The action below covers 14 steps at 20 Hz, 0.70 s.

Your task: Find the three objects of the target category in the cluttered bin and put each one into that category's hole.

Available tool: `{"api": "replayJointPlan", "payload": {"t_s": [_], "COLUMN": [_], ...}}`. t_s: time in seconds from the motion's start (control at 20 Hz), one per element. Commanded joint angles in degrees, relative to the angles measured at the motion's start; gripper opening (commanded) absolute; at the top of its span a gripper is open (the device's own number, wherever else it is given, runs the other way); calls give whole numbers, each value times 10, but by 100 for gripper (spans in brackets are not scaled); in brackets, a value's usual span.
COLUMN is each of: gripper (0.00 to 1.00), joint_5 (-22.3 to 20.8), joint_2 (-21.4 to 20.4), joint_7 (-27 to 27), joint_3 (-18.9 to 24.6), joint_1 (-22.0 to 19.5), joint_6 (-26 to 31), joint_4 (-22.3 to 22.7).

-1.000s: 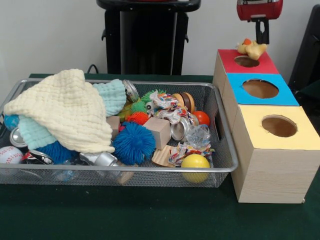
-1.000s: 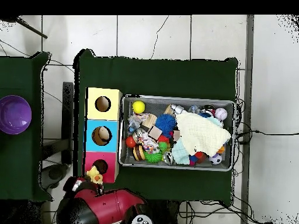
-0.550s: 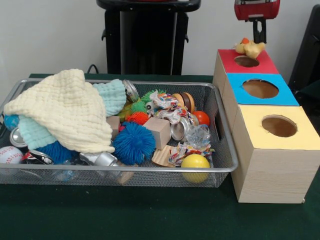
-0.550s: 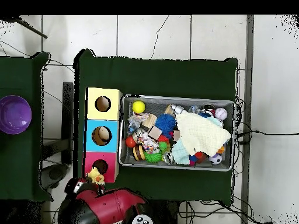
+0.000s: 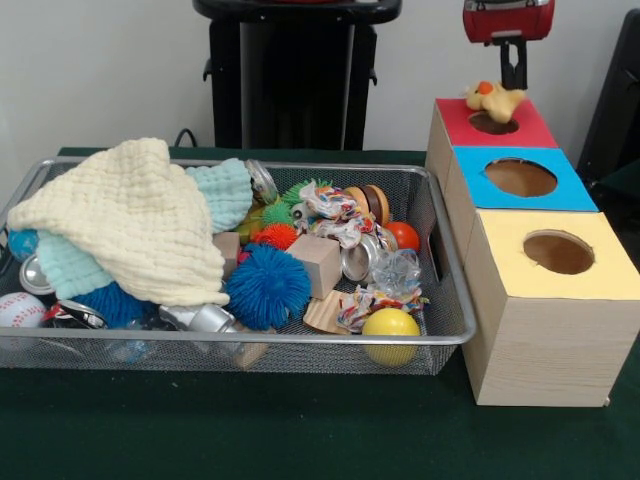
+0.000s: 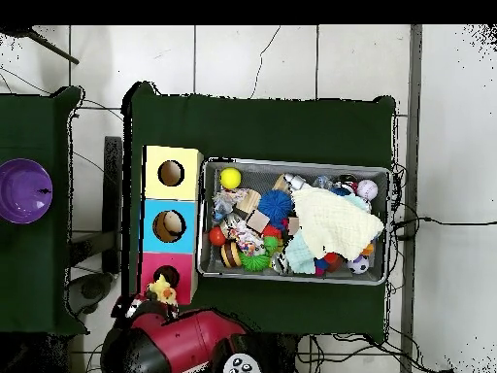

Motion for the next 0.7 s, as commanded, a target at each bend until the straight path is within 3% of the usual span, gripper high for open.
{"api": "replayJointPlan", "payload": {"t_s": [0.05,0.7], "gripper": [0,0], "joint_5": [-39,-75], "joint_2": [6,7], "joint_7": [-43,-35], "joint_3": [16,22], "joint_1": [-20,-23], "joint_6": [68,47], "joint_4": [-75,-80]}}
